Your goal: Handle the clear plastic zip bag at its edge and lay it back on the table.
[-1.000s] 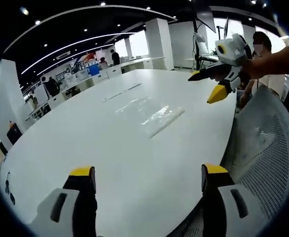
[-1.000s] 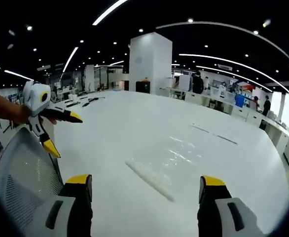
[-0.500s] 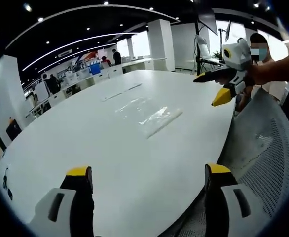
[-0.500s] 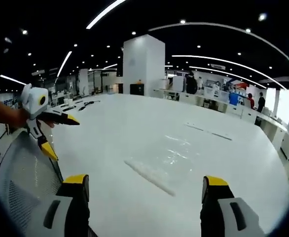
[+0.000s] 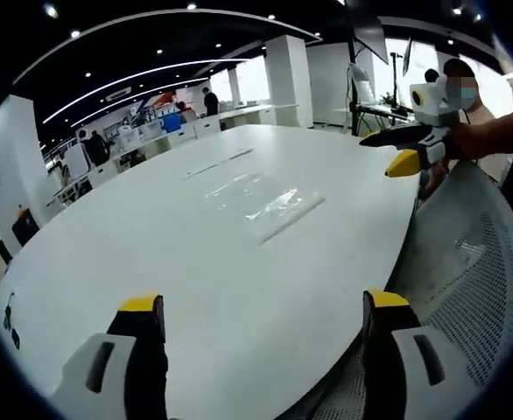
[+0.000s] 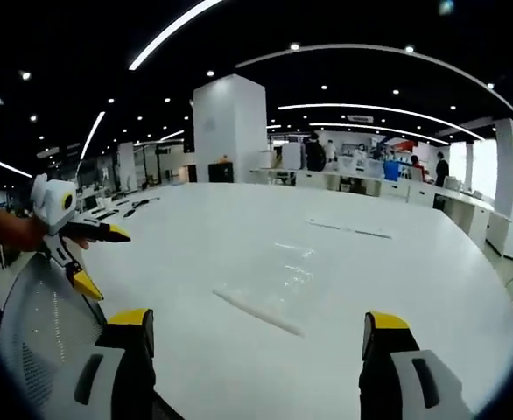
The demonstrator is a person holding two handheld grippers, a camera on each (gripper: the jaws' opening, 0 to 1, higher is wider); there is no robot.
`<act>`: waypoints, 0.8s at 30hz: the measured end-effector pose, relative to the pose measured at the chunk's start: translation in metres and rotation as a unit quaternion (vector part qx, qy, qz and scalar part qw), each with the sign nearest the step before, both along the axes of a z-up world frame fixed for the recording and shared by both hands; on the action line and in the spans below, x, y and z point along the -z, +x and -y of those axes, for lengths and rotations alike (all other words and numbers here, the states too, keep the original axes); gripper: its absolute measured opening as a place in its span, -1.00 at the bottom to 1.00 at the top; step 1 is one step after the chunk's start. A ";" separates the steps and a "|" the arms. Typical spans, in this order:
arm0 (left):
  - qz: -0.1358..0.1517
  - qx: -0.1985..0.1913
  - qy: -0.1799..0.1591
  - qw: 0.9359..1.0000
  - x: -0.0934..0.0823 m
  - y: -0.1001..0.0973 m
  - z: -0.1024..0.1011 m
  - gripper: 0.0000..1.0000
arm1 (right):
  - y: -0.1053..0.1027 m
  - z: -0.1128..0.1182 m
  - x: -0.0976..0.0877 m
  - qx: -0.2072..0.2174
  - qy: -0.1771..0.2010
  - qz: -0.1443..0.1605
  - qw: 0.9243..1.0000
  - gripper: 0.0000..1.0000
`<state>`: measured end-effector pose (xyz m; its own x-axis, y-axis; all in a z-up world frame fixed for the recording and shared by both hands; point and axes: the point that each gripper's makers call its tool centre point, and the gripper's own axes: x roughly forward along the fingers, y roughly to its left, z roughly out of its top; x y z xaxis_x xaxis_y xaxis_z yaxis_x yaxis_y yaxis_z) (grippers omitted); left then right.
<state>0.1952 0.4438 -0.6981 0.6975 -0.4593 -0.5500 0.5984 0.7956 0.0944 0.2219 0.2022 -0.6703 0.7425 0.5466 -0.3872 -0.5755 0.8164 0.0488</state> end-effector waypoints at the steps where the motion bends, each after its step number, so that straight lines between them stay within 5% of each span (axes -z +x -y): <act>1: -0.001 -0.001 -0.001 1.000 0.000 -0.001 0.000 0.84 | 0.000 0.001 0.000 0.002 0.002 0.001 1.000 0.99; 24: 0.000 -0.003 -0.007 1.000 0.001 -0.006 0.001 0.82 | -0.003 -0.005 -0.006 -0.005 -0.002 0.010 1.000 0.98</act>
<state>0.1896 0.4431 -0.6993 0.7002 -0.4626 -0.5438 0.5935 0.8005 0.0833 0.2190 0.2069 -0.6641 0.7445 0.5529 -0.3741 -0.5848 0.8105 0.0340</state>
